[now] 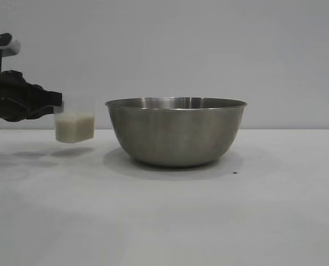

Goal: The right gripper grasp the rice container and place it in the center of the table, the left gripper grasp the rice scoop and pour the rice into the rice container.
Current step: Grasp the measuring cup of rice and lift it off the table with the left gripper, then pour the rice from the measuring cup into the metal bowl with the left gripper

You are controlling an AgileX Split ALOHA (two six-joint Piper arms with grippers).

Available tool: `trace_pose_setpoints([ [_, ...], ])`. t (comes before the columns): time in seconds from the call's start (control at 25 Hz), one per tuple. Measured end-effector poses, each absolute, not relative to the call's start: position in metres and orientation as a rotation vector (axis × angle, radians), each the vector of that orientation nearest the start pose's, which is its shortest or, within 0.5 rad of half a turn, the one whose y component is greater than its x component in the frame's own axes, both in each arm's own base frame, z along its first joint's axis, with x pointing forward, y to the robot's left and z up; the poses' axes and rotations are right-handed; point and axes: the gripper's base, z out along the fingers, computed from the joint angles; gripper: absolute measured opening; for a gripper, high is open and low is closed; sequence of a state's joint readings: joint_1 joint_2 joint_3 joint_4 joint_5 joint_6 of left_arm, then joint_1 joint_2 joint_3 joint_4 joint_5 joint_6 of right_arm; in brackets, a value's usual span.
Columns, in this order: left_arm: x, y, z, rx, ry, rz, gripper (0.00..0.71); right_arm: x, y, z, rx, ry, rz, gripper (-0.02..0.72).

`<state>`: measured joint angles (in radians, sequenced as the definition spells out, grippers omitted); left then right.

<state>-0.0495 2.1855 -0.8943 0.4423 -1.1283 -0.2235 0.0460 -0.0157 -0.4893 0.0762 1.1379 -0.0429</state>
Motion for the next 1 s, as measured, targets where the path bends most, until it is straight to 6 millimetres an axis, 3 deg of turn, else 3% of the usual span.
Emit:
trace_pose_setpoints([
  [0.52, 0.373, -0.055, 0.178, 0.356, 1.494, -0.365, 0.000, -0.010, 0.006, 0.268, -0.101, 2.113, 0.094, 0.272],
  [1.0, 0.363, -0.070, 0.209, 0.431, 1.475, -0.413, 0.000, -0.010, 0.006, 0.268, -0.101, 2.113, 0.094, 0.272],
])
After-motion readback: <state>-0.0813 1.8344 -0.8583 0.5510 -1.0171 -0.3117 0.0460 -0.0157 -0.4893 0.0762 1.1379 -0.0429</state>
